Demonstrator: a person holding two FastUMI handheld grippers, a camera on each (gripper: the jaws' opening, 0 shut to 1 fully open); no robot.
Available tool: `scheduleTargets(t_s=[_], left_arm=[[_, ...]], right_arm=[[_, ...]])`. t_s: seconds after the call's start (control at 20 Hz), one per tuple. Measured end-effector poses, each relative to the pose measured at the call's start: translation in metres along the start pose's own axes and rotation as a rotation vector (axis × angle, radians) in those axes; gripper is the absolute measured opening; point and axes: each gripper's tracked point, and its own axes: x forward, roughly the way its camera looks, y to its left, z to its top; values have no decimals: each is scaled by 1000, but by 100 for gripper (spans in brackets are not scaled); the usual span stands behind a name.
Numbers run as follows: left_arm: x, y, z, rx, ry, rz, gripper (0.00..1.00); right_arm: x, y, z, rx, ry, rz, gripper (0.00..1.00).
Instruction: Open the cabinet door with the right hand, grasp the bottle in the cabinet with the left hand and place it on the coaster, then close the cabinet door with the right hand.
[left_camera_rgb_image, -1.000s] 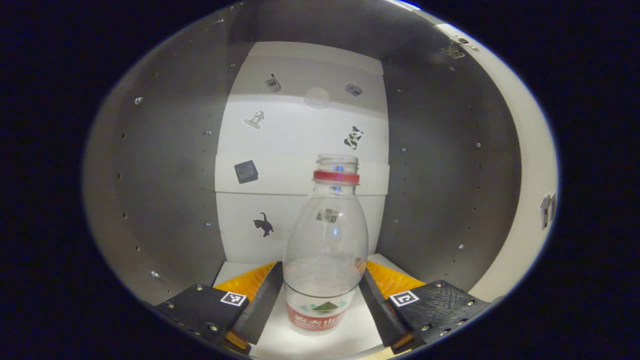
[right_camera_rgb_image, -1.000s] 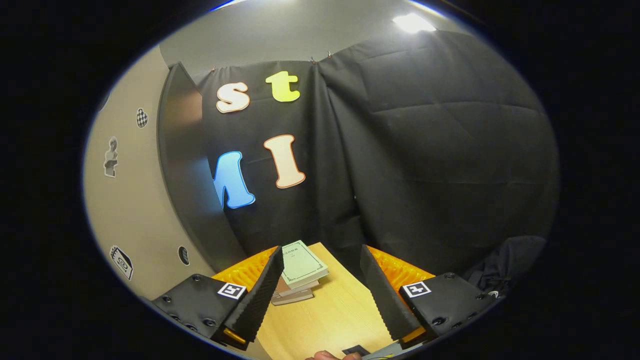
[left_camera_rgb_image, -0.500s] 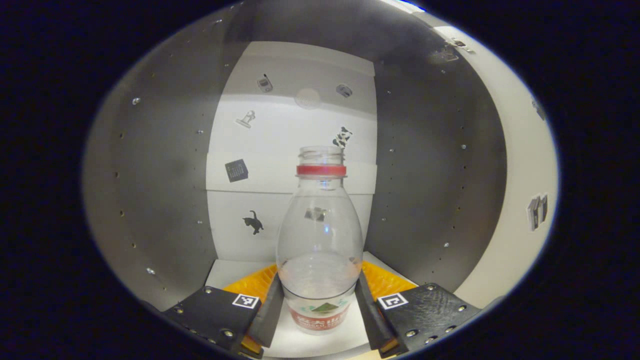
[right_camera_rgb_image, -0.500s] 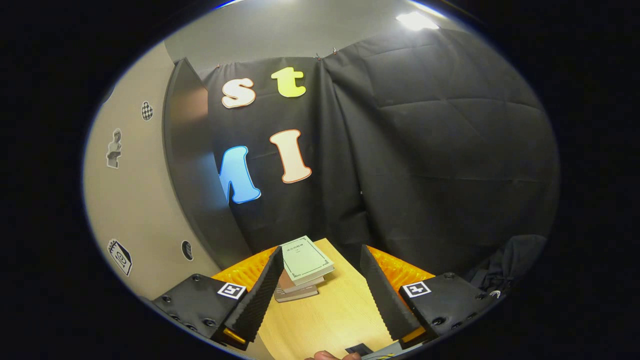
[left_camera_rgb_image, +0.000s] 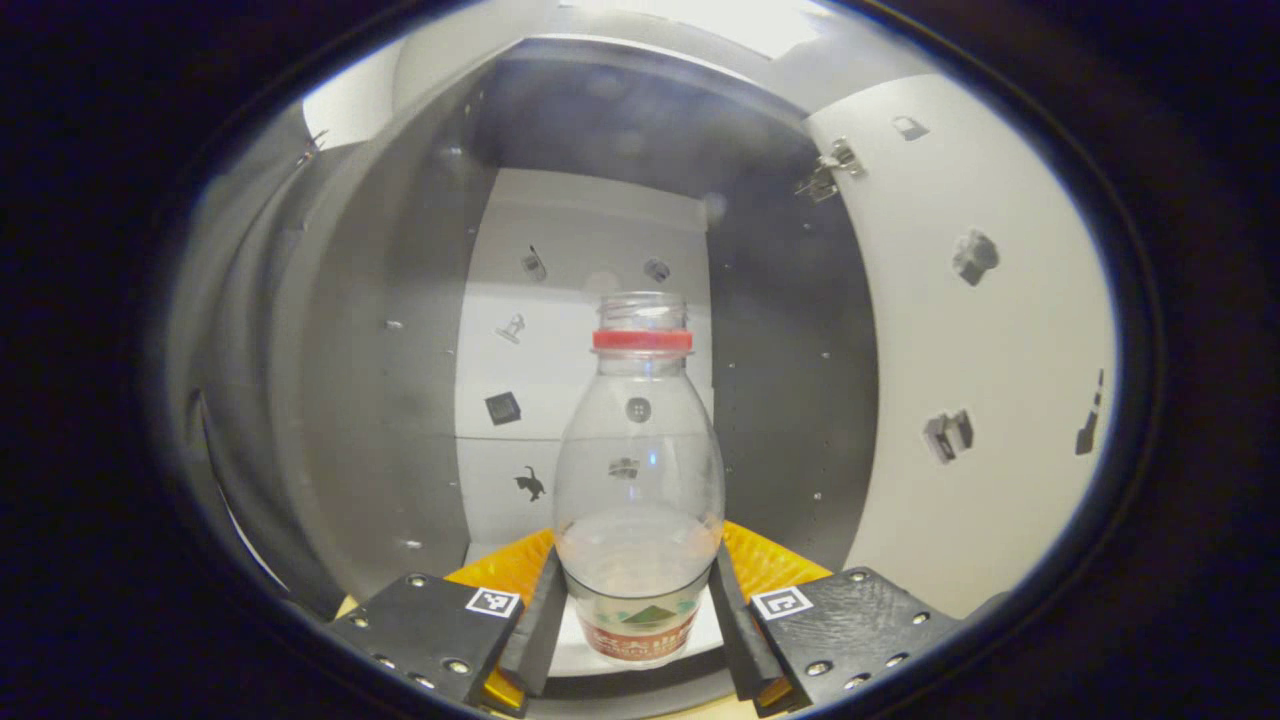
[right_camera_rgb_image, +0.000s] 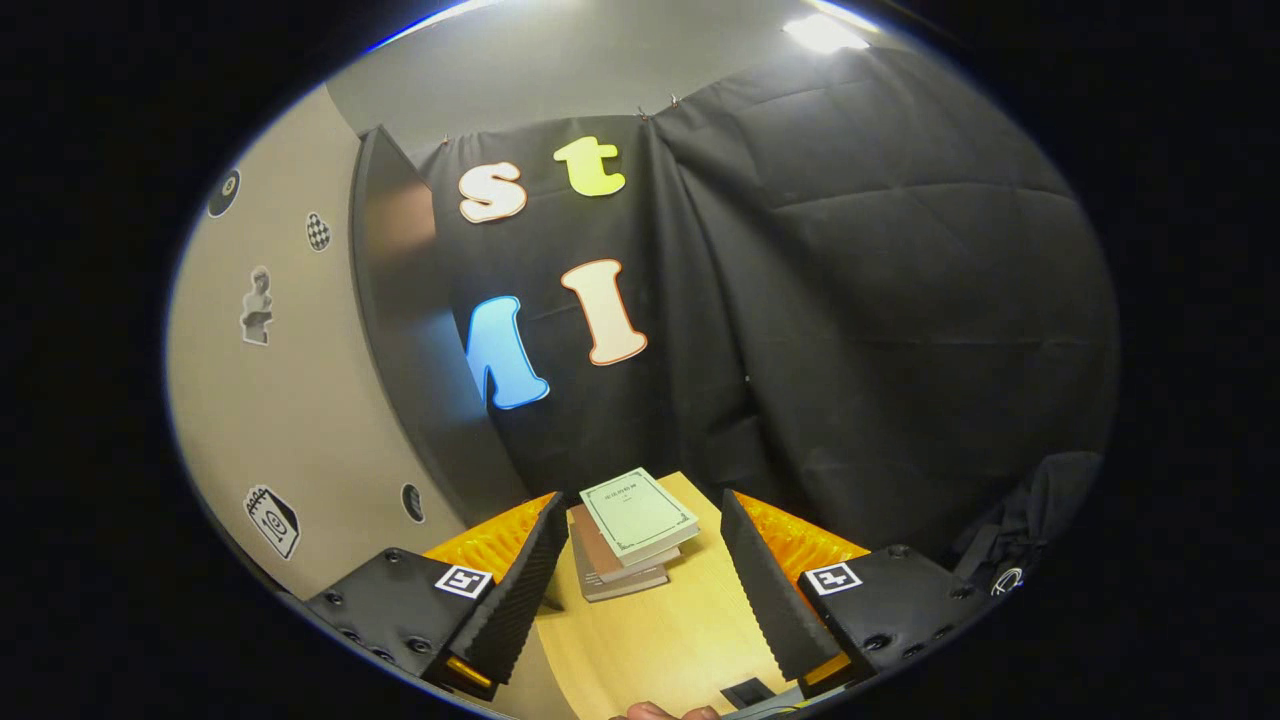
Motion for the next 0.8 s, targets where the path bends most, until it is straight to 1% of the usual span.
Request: scheduleTargets(t_s=[0.05,0.15,0.2,0.25,0.4,0.55,0.7,0.75,0.8], left_arm=[[-19,4,-2,12,5,4,70],[-57,12,-12,1,25,21,67],[-74,20,-22,-8,43,40,67],[-92,30,-31,-16,59,64,69],[-143,62,-65,-17,114,133,67],[-194,94,-106,-25,158,202,66],[-235,115,-148,-43,192,262,67],[-247,121,-163,-32,201,281,69],[-259,125,-179,-17,216,299,67]], right_arm=[[-2,3,-2,-12,-1,3,98],[-5,5,-6,-38,5,-3,98],[-6,6,-7,-41,5,-7,98],[-8,9,-7,-37,2,-5,98],[-14,16,-11,-15,-2,8,98],[-20,31,-23,-29,20,69,98],[-29,27,-16,-87,-10,54,98],[-30,28,-18,-94,-10,50,92],[-32,28,-15,-90,-13,45,92]])
